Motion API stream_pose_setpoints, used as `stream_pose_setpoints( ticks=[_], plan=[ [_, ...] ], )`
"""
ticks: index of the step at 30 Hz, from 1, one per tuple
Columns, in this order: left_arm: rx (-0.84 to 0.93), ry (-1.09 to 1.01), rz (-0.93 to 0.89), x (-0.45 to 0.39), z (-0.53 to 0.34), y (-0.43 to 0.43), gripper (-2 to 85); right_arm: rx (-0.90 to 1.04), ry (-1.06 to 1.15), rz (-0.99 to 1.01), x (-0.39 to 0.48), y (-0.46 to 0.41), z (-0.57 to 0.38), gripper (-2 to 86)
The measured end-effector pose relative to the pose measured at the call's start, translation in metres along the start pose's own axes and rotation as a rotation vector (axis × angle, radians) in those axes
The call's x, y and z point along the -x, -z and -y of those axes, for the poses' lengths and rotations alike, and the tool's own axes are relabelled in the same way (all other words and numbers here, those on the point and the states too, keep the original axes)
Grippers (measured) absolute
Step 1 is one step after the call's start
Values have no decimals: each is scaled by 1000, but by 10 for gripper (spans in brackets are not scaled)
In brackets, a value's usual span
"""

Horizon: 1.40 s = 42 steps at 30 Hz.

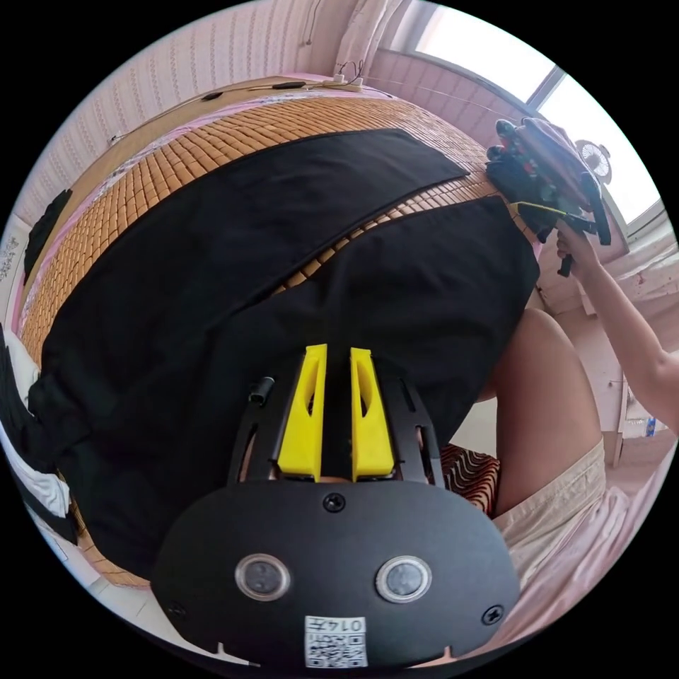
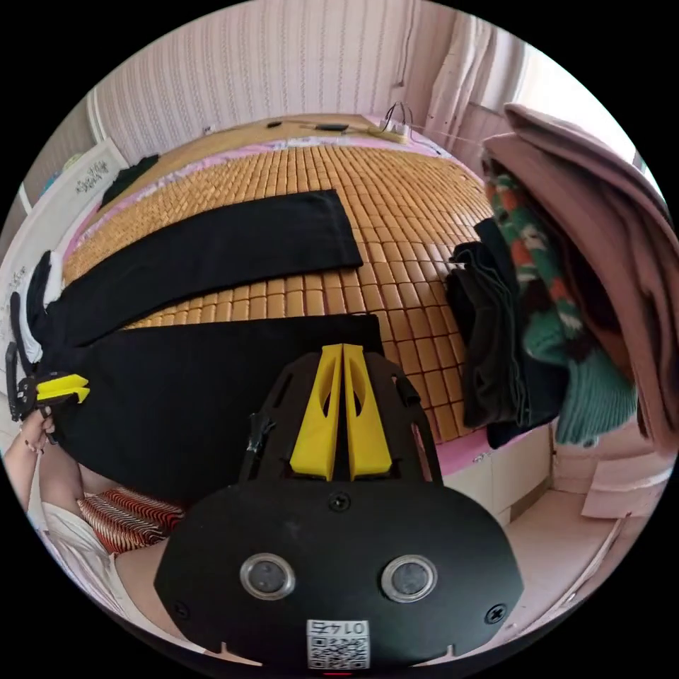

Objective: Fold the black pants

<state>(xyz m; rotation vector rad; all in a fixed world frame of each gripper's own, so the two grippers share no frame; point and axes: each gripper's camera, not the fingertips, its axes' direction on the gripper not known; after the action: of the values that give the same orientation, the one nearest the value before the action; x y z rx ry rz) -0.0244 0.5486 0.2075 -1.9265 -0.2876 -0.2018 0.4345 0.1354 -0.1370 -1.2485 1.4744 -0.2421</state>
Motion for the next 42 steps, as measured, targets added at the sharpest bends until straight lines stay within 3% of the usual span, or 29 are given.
stream_pose_setpoints(
  ticks=[10, 12, 16, 19, 21, 24, 27, 29, 33, 38, 42],
  plan=[
    [-115, 116, -81, 43, -45, 44, 64, 102, 78, -236, 71, -22, 33, -8],
    [-176, 180, -67, 66, -72, 73, 64, 17, 141, -254, 108, -3, 46, -8],
    [-255, 417, 157, 145, -166, 151, 61, -154, 343, -85, 203, 28, 78, -5],
    [-185, 602, 358, 207, -240, 188, 75, -247, 579, 154, 314, 45, 106, 9],
    [-141, 696, 389, 239, -276, 200, 98, -275, 783, 310, 416, 54, 118, 33],
    [-159, 797, 374, 279, -317, 211, 111, -274, 972, 449, 534, 62, 124, 53],
    [-149, 811, 289, 307, -333, 200, 64, -262, 1119, 507, 628, 68, 124, 58],
    [-145, 783, 173, 319, -344, 193, 4, -247, 1176, 500, 671, 71, 126, 58],
    [-228, 786, 155, 316, -380, 223, -8, -250, 1251, 513, 741, 75, 132, 44],
    [-249, 796, 117, 308, -429, 239, -10, -172, 1333, 470, 816, 62, 122, 2],
    [-281, 826, 82, 315, -447, 245, -10, -132, 1435, 267, 862, 34, 102, -8]
  ],
)
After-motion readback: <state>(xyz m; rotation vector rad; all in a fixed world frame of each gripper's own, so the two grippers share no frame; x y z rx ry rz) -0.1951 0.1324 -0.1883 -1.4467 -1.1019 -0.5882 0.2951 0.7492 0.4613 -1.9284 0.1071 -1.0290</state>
